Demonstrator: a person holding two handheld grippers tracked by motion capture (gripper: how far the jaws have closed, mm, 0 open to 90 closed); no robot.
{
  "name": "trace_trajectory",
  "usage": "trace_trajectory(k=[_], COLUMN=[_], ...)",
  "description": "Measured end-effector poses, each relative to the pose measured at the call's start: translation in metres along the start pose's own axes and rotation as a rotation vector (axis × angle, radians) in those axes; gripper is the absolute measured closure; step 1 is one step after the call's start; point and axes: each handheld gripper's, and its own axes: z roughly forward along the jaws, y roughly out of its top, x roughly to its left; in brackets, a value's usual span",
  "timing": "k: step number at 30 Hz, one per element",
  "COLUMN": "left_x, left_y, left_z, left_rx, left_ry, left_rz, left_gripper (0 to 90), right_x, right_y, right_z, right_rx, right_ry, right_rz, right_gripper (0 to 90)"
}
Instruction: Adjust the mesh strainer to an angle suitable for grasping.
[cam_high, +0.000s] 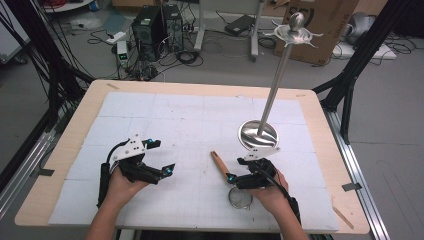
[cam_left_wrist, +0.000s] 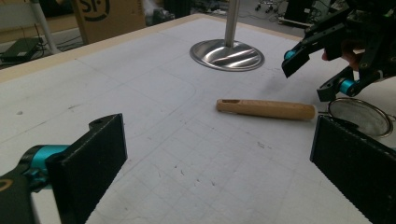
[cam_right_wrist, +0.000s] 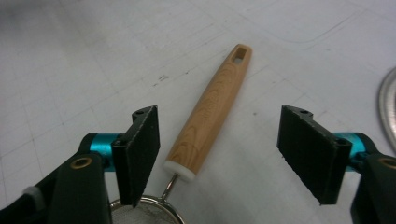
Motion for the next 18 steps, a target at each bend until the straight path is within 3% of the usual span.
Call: trace_trajectory(k=[10,18], left_x=[-0.001,-0.002], left_y=[0.0,0.0], left_z=[0.001,0.002], left_rx=[0.008,0.011], left_ry=[-0.006,-0.004], left_rz=[-0.004,0.003], left_gripper=[4.4,4.5], right_x=[0.006,0.011], right_y=[0.001,0.001], right_z=[0.018,0.023], right_rx=[0.103,0.157], right_ry=[0.009,0.003], right_rz=[0.006,-0.051], right_gripper=[42.0,54.4])
